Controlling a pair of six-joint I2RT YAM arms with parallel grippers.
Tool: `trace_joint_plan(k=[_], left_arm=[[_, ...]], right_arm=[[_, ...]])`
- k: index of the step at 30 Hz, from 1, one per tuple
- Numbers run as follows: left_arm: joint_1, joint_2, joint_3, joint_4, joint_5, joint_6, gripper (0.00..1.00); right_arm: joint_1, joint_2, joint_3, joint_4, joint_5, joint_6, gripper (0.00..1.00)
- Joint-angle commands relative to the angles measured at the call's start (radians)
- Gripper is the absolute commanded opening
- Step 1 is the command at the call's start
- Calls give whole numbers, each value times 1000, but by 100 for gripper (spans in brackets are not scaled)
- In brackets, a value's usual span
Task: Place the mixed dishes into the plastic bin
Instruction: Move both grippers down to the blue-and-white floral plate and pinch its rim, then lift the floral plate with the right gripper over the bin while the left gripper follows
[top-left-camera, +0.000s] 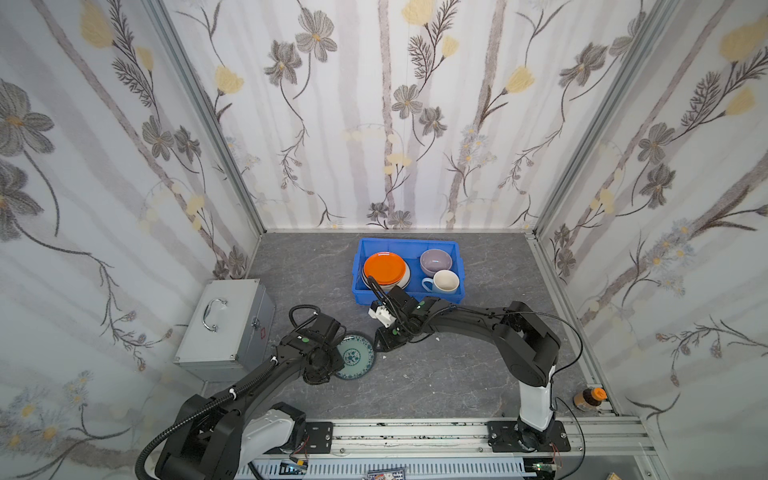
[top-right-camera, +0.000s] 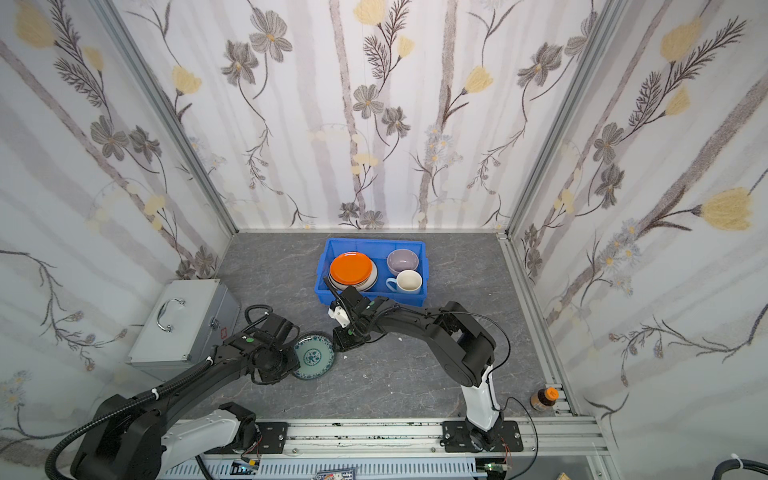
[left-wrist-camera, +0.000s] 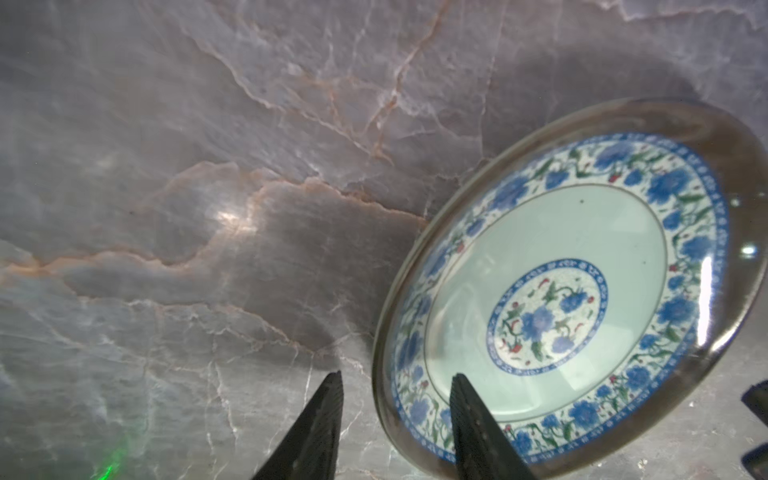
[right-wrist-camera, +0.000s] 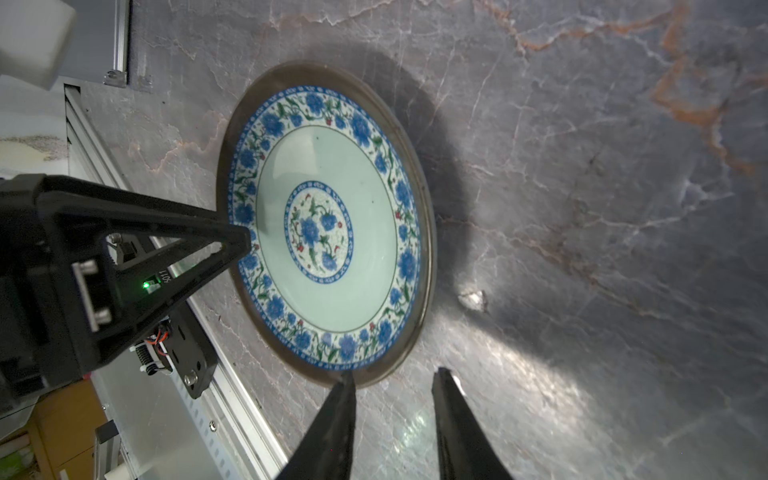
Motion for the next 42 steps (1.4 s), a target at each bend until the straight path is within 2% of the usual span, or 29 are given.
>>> trace_joint_plan(k=[1,20,22,29,33,35,36,37,38,42], left_arm=[[1,10,-1,38,-25,16,43],[9,194,50,128,11,51,24],[9,208,55,135,15,51,21],[9,223,74,163,26,51,20],[8,215,92,154,28,54,22],[8,205,107,132,28,63,32],[7,195,117,116,27,69,50],[7,182,127,94,18,74,78],[8,169,138,70,5,78,97],[11,95,205,-53,-46,116,100]], right_arm=[[-6,33,26,39,-22,-10,33],[-41,185,142,-10,-140,-52,32],[-42,186,141,-17,-142,-57,29],[-60,152,128,-49,-164,-89,11],[-73,105,100,-54,-184,-98,8],[-72,71,82,-57,-183,-101,6],[-106,55,74,-59,-181,-103,5],[-111,38,65,-61,-180,-104,5],[-113,23,62,-64,-179,-105,5],[-124,-24,52,-76,-176,-106,5]])
